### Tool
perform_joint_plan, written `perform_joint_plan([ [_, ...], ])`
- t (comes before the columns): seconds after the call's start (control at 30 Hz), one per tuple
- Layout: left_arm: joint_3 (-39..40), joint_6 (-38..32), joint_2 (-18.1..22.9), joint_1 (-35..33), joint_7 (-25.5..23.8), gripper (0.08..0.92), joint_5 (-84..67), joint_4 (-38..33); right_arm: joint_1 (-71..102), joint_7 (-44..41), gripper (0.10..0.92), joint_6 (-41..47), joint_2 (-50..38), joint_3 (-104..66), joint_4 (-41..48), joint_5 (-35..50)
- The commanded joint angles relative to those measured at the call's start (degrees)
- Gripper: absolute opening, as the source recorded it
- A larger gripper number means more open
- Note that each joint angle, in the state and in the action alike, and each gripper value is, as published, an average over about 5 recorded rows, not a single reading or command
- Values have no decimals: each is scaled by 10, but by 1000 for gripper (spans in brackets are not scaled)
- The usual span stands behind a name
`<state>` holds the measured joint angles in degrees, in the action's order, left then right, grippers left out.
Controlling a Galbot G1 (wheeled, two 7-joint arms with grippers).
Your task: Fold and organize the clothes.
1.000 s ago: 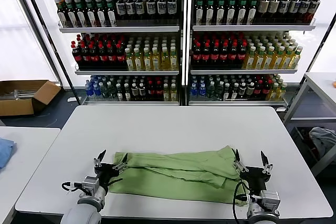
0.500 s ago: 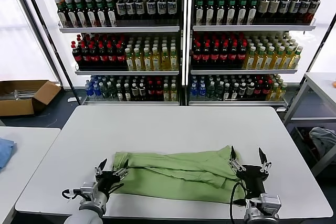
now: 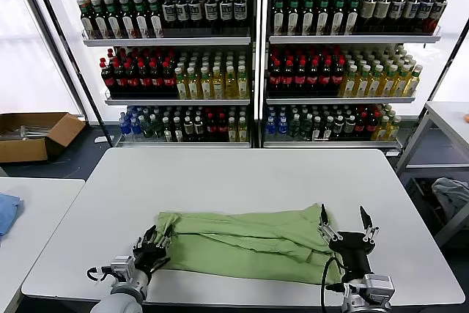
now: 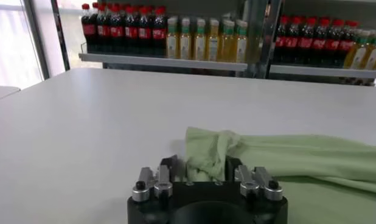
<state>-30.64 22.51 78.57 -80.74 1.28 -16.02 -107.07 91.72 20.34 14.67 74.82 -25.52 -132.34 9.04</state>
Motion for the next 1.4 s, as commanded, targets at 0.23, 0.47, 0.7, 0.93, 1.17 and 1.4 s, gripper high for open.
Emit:
perform_joint_plan([
  [0.23,-5,-23,2,-1,-13,190,-8,14,-6,1,823,9,-2,-3,-11,3],
  [0.47,-67,-33,-34,1,-14,105,-41,11,-13,5,823,13,-4,-4,-13,5],
  [0.7,-228,-38,-188,8,-24,105,-111,52,-21,8,823,15,-3,2,-11,6],
  [0.93,-357,-35,-350,31,-40,105,-160,142,-29,11,823,13,1,16,-4,5],
  [1.17,-316,-27,-299,-9,-51,105,-109,16,-31,14,823,10,11,26,1,2],
  [1.4,-139,-13,-182,-16,-39,105,-39,-77,-17,14,823,5,11,9,-1,3],
])
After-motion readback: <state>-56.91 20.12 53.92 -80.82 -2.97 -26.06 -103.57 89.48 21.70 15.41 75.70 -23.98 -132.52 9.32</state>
